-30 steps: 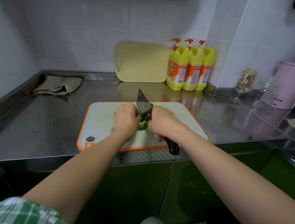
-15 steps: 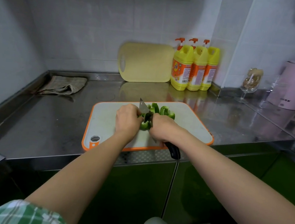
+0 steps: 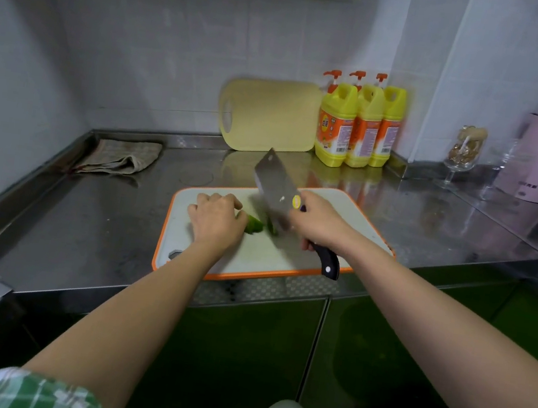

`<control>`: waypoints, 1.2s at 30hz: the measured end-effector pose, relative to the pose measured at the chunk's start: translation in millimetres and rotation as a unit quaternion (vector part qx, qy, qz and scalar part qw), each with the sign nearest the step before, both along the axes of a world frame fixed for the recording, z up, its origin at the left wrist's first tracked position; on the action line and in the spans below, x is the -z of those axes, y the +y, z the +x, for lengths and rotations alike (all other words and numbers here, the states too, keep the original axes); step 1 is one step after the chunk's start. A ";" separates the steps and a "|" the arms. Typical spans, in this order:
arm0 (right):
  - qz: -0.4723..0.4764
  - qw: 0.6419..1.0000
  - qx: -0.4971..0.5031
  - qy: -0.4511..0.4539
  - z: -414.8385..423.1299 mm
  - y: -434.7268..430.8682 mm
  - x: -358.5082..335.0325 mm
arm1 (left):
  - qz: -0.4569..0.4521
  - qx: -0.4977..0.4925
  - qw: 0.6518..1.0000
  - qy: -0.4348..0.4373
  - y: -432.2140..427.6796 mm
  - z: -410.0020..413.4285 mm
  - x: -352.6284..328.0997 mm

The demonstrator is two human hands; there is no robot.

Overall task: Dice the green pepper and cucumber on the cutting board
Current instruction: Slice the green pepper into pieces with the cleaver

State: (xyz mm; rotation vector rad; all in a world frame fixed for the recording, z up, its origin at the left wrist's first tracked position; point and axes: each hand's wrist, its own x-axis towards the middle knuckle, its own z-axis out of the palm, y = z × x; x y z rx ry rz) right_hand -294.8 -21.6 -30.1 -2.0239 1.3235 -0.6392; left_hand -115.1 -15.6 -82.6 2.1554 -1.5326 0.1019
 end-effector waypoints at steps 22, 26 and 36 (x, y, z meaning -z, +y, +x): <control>0.041 0.970 0.184 -0.153 -47.5 -50.2 18.5 | -0.061 0.045 0.989 -0.131 -13.4 0.4 5.7; 0.010 0.983 0.178 -0.049 -57.4 -49.9 18.7 | -0.067 0.195 0.968 -0.141 -27.5 -33.9 -2.0; 0.061 0.994 0.090 0.000 -61.1 -51.9 23.9 | -0.006 0.137 0.972 -0.192 -59.8 -35.2 6.1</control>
